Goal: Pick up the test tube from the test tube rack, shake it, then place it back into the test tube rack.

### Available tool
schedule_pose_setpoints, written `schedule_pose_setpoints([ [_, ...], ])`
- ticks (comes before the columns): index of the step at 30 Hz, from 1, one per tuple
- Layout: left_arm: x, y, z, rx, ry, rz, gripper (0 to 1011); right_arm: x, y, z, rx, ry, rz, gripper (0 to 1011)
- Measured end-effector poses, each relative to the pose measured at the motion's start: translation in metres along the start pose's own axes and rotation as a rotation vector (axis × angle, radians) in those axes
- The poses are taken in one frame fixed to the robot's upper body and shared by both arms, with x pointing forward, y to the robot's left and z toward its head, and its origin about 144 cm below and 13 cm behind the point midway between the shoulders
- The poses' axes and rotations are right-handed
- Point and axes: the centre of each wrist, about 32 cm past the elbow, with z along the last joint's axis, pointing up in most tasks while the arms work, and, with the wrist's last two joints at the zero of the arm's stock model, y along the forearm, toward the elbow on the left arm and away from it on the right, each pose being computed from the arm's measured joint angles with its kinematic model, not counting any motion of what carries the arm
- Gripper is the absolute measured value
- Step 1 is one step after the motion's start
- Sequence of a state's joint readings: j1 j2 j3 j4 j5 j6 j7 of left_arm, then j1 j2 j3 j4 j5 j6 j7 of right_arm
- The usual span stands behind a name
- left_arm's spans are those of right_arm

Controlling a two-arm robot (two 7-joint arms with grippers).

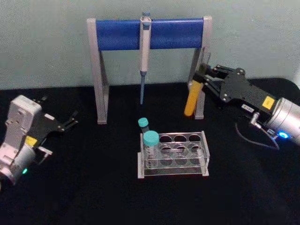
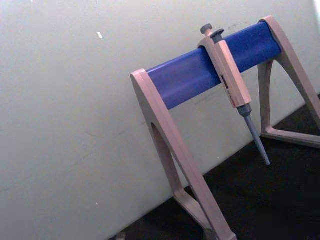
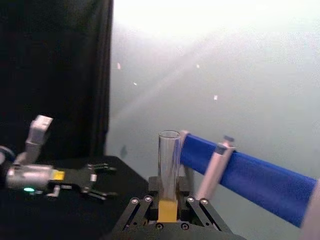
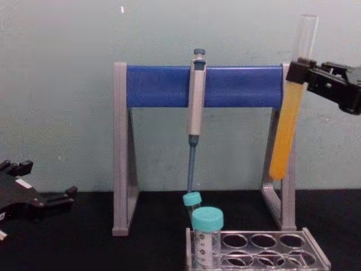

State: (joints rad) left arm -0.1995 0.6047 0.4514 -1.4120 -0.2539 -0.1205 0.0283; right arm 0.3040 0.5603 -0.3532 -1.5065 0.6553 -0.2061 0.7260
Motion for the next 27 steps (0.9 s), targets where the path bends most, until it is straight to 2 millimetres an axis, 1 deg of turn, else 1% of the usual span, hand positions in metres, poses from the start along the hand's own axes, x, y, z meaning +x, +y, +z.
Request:
schedule_pose_setpoints([
  [8, 0.000, 0.000, 0.000, 0.000, 0.000, 0.000, 1001, 0.000, -0.003, -0.006, -0.013, 0.043, 0.070, 216],
  [27, 0.000, 0.000, 0.000, 0.000, 0.000, 0.000, 1001, -0.002, -0.001, -0.024, -0.033, 0.069, 0.059, 216],
])
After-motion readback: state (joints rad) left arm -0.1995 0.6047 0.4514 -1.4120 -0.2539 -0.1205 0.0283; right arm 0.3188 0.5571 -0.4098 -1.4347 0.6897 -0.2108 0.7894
